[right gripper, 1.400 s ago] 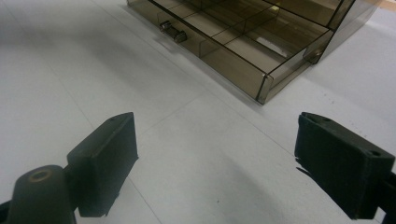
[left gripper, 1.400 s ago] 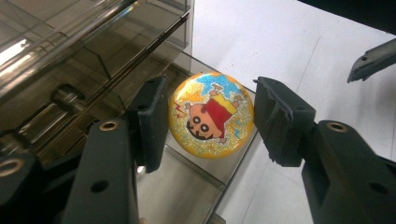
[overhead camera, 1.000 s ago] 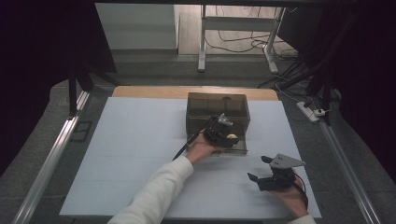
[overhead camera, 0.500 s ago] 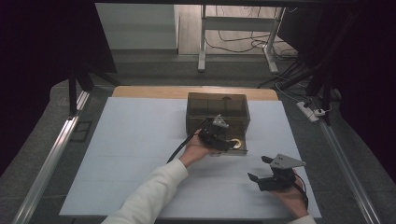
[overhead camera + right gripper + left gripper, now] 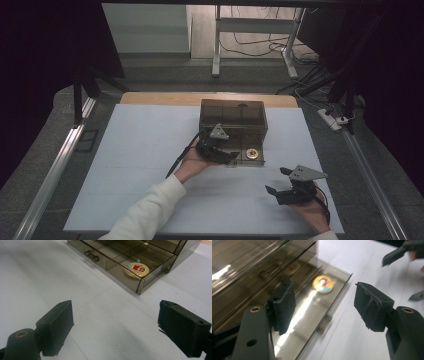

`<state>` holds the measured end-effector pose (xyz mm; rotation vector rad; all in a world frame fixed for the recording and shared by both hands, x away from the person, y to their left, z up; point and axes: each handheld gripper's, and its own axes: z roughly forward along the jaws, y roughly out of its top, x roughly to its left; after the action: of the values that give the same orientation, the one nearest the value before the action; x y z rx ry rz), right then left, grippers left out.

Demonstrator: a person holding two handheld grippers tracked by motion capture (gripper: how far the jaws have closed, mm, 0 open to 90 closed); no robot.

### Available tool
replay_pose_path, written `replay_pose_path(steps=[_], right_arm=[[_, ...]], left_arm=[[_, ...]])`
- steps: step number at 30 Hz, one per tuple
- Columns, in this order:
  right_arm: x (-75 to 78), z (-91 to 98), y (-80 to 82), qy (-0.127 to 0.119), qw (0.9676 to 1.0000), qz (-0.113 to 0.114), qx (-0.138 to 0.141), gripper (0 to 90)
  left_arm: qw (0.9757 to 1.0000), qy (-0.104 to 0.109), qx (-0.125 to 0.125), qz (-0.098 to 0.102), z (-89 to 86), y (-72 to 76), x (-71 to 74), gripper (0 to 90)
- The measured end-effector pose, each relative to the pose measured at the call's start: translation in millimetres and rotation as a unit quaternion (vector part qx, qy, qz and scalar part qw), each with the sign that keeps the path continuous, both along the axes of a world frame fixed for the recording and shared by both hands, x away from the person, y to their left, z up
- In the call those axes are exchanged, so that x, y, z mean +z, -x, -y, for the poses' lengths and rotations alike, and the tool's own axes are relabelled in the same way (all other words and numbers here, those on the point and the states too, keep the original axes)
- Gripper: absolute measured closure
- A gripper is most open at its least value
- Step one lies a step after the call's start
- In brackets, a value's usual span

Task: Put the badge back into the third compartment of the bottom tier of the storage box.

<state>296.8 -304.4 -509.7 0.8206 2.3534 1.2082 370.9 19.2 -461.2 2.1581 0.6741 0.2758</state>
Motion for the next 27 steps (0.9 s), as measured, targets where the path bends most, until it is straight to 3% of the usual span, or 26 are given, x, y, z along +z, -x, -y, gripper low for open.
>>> replay_pose_path(steps=[13, 27], right_arm=[[-0.4, -0.1, -0.2, 0.004, 1.0, -0.001, 0.0, 13.0], [-0.4, -0.1, 0.1, 0.003, 1.0, 0.0, -0.003, 13.0]], left_arm=[[0.9996, 0.002, 0.029, 0.001, -57.4, 25.1, -6.3, 32.1], [0.9969, 0.005, 0.078, -0.002, -120.7, 60.5, -16.7, 27.6]])
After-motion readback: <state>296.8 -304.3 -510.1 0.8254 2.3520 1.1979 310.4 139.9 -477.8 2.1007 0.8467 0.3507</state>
